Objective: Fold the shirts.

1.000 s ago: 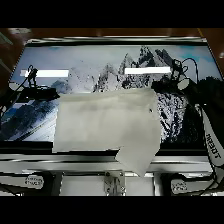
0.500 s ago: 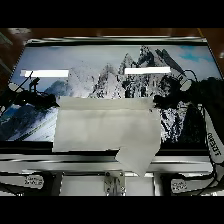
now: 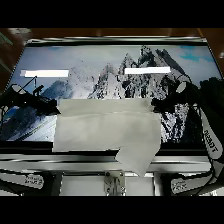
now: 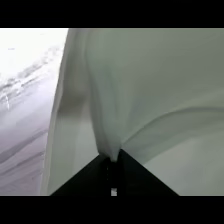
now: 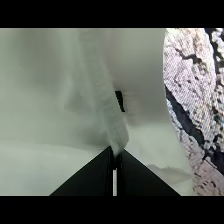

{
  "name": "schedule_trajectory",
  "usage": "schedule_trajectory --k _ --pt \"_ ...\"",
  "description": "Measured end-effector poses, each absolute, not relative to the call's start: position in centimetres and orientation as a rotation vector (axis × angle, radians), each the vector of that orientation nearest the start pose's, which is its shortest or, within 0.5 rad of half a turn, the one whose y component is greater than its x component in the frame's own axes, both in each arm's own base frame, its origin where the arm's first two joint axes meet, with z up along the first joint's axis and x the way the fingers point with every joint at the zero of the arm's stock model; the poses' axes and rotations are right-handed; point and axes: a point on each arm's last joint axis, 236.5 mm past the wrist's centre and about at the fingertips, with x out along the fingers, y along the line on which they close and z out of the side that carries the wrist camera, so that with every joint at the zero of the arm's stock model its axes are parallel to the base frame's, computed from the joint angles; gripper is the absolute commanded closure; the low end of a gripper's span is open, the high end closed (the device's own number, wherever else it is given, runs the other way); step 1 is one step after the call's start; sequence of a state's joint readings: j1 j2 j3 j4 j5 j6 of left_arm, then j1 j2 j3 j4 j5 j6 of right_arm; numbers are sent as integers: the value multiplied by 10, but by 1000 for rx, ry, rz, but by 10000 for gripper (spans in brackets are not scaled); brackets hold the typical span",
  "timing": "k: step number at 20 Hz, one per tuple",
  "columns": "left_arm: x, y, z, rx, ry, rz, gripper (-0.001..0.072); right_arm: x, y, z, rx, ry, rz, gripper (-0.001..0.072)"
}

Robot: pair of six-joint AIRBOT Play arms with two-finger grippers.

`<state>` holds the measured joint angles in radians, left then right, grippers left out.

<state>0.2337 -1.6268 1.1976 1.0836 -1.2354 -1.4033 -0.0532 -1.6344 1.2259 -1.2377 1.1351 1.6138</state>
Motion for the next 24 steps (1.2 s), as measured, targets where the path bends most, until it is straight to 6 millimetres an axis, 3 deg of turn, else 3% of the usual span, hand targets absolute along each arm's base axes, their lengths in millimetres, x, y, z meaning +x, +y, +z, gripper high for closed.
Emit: schedule_trajectory --k 1,2,3,4,5,7,10,13,15,18,20,24 --pt "377 -17 -91 -554 1558 -173 669 398 49 -98 424 1525 51 641" --pt "374 -18 -93 -557 1574 -175 626 397 49 -98 430 1527 46 543" --pt "371 -18 -95 -559 1589 -177 423 397 49 -99 434 1529 42 247" --pt "369 -18 -96 -559 1600 -178 195 397 50 -99 436 1531 41 156" --pt "369 -17 -96 -561 1603 -178 153 397 50 -98 437 1530 43 157" --pt "368 -10 -91 -549 1614 -173 154 400 51 -89 423 1509 70 157" --pt "362 15 -72 -500 1641 -151 156 392 39 -60 333 1504 122 156" --pt "336 41 -48 -474 1690 -119 190 365 0 -29 210 1538 95 161" --pt "301 46 -45 -488 1750 -112 184 341 -30 -17 175 1563 54 161" --pt "242 44 -62 -563 1820 -81 171 301 -61 -14 222 1596 -5 160" --pt "212 35 -78 -637 1830 -84 170 278 -65 -17 285 1603 -6 160" --pt "186 11 -100 -757 1809 -120 172 263 -59 -27 378 1563 4 161"
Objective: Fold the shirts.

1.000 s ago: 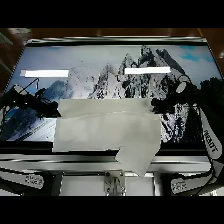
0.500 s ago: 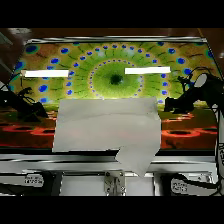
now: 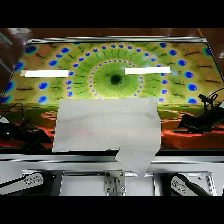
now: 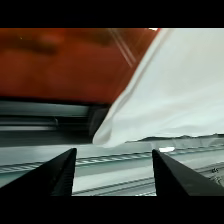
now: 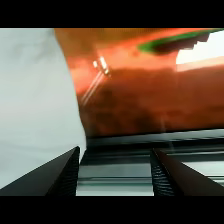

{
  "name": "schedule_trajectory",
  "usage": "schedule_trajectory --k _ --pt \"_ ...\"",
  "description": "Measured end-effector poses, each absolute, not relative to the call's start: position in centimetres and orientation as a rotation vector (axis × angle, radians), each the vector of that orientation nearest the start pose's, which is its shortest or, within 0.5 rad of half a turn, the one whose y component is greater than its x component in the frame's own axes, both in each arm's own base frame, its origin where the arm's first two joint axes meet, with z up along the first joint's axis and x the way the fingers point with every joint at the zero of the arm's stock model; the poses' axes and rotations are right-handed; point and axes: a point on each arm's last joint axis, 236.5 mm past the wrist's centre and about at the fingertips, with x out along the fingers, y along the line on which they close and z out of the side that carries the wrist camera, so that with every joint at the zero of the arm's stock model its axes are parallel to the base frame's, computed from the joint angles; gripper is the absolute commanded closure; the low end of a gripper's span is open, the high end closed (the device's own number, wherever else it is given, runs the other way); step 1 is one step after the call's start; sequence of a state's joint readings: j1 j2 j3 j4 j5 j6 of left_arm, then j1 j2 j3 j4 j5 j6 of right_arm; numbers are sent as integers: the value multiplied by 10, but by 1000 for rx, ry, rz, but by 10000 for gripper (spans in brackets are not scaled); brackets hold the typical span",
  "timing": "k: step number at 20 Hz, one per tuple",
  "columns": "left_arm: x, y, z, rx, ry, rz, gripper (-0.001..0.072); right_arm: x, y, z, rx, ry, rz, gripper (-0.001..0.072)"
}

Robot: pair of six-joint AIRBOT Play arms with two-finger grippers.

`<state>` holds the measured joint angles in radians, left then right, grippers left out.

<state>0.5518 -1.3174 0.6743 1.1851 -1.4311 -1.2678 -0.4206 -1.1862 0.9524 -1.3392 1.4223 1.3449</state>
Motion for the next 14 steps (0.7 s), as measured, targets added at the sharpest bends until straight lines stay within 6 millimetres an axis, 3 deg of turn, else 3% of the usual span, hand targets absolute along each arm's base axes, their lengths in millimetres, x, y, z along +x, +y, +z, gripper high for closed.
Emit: schedule_trajectory --k 8,9,10,11,13,14 --pt "173 -14 -123 -842 1763 -137 201 266 -51 -32 445 1510 14 160" --pt "173 -17 -124 -850 1756 -142 300 266 -50 -32 453 1510 13 161" --pt "176 -17 -126 -852 1741 -142 450 266 -50 -31 456 1508 12 161" --pt "178 -16 -128 -847 1726 -135 533 266 -50 -32 462 1509 7 161" --pt "182 -17 -130 -855 1704 -128 654 266 -50 -32 471 1510 1 161" --pt "182 -17 -130 -858 1701 -129 669 265 -49 -32 477 1514 -2 160"
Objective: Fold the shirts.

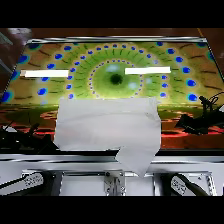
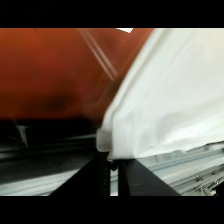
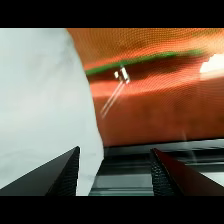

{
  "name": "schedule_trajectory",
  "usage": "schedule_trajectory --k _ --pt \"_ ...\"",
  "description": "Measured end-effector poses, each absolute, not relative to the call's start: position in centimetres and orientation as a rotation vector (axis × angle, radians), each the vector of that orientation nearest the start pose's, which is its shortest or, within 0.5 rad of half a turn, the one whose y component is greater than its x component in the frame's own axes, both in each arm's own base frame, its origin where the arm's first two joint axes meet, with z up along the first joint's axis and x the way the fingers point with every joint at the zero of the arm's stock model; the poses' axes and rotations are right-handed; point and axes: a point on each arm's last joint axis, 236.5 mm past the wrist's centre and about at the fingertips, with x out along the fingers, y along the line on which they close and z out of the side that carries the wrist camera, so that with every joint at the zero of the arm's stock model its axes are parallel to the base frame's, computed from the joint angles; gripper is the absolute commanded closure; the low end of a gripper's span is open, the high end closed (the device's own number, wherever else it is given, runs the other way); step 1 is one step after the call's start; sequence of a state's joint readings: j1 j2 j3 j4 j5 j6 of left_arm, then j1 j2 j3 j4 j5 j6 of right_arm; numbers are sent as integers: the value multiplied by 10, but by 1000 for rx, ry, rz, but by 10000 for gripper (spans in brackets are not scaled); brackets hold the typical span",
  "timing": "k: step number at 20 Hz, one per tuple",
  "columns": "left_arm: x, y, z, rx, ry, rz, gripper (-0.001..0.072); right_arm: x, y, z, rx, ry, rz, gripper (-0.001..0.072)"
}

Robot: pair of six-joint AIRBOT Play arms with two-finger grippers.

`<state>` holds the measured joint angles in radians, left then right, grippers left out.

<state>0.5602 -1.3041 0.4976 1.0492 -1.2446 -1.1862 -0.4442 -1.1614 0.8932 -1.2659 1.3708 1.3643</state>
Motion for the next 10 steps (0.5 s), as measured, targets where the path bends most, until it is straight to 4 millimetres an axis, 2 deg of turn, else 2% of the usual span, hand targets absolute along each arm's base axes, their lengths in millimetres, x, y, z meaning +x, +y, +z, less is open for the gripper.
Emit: schedule_trajectory --k 1,2,3,7,10 --pt "183 -18 -130 -860 1699 -130 669 262 -48 -34 484 1524 -2 158" --pt "183 -18 -130 -864 1698 -131 669 256 -44 -37 494 1545 5 94" --pt "183 -19 -130 -865 1697 -131 669 251 -38 -42 513 1561 22 77" --pt "184 -19 -130 -868 1695 -135 669 217 10 -67 643 1637 171 78" --pt "181 -22 -128 -874 1704 -145 669 194 33 -85 712 1675 226 80"
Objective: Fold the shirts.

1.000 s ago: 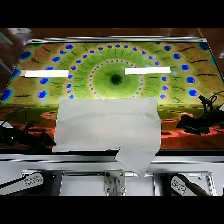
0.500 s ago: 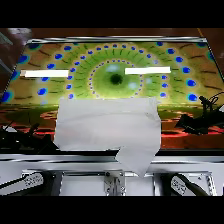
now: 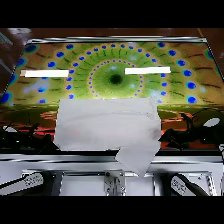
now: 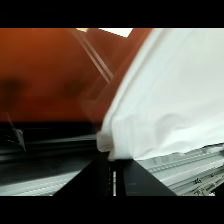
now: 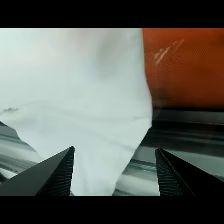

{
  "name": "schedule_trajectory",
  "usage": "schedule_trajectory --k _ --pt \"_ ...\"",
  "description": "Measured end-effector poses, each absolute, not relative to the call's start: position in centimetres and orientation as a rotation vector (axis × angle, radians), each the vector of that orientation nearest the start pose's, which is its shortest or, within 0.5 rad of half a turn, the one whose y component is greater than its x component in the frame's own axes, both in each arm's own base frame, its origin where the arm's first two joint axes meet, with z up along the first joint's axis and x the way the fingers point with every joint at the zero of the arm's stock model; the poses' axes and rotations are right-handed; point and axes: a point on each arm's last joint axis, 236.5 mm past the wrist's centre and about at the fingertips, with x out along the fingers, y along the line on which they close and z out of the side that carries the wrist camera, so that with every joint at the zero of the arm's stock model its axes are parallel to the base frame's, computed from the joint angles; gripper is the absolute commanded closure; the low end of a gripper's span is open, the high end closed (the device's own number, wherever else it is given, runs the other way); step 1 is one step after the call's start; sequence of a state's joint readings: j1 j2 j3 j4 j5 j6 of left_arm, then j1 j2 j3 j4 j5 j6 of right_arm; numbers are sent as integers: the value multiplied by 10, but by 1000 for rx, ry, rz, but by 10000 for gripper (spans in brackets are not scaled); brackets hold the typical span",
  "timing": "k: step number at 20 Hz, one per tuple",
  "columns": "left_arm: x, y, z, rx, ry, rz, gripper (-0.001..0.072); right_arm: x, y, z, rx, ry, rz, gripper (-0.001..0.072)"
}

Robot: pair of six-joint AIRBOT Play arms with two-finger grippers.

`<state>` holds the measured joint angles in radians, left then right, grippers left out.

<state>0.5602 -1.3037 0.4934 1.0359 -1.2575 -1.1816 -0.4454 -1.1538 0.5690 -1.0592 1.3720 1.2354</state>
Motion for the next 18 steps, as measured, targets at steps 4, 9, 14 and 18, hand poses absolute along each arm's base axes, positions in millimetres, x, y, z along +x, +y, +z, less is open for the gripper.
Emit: schedule_trajectory --k 4,9,14,18 --pt "180 -23 -127 -880 1709 -152 669 171 52 -100 777 1715 249 81" --pt "189 -29 -122 -930 1679 -162 669 164 61 -116 829 1697 212 145" --pt "195 -33 -120 -960 1656 -166 669 169 68 -124 803 1681 190 491" --pt "197 -33 -119 -960 1646 -168 670 172 81 -126 729 1678 227 651"
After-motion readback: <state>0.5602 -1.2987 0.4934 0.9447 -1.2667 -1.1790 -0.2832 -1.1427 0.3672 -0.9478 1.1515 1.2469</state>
